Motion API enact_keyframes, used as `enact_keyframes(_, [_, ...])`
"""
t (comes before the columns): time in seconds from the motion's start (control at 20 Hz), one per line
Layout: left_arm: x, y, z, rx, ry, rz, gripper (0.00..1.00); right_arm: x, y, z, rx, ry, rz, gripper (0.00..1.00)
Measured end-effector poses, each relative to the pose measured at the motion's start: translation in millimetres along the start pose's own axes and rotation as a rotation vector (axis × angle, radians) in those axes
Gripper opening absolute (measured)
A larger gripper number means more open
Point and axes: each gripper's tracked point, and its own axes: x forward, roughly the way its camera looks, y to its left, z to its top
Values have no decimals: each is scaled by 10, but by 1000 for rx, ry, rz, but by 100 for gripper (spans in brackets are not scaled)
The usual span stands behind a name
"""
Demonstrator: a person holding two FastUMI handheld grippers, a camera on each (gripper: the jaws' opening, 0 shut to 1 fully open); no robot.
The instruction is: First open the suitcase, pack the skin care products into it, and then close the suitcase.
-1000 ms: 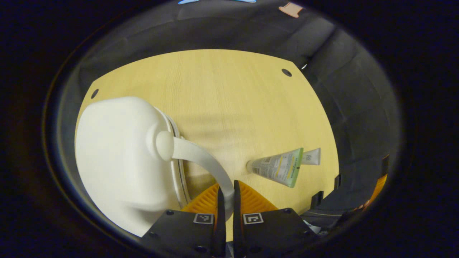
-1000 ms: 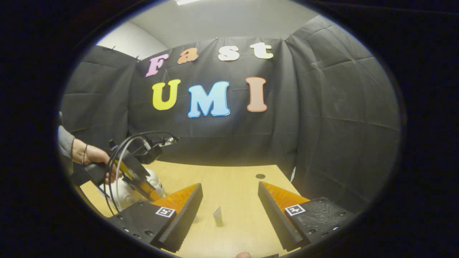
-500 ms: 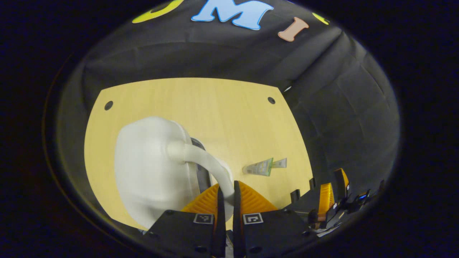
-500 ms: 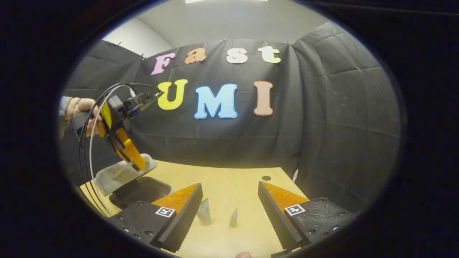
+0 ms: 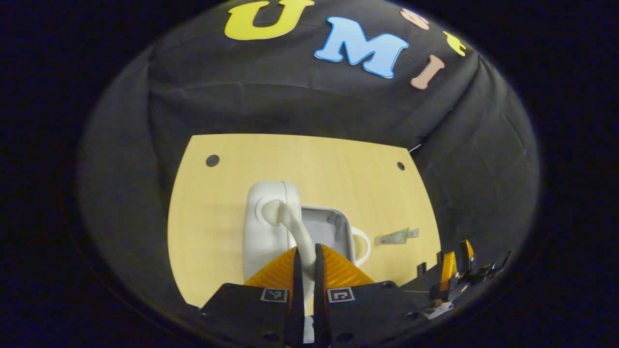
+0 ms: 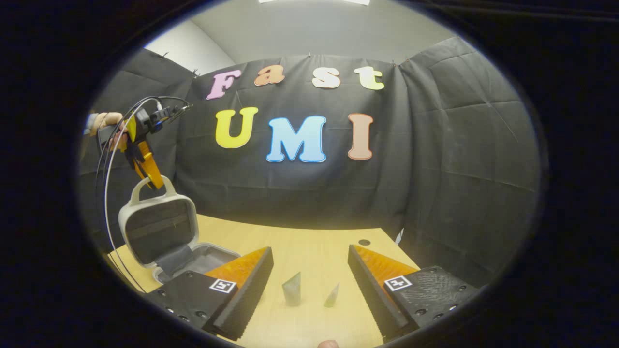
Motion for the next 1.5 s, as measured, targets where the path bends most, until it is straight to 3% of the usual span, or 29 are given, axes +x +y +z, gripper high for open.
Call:
enact_keyframes(0.25, [162,1536,123,122,-36,270,15,50,222,47,45,22,-8,94])
enact_keyframes(0.45, [529,2465,-131,98,44,373,15,57,248,51,44,39,-42,95])
enact_keyframes(0.8, [1234,3305,-681,-25,149,373,15,118,228,-13,0,88,-93,95])
enact_keyframes(1.25, [1628,3669,-995,-79,198,377,16,213,277,20,18,101,-106,94])
enact_keyframes(1.45, [1663,3710,-1033,-47,176,408,23,209,226,32,21,101,-112,94])
enact_keyframes(1.5, [1659,3669,-1006,-42,150,398,34,194,211,21,23,102,-113,94])
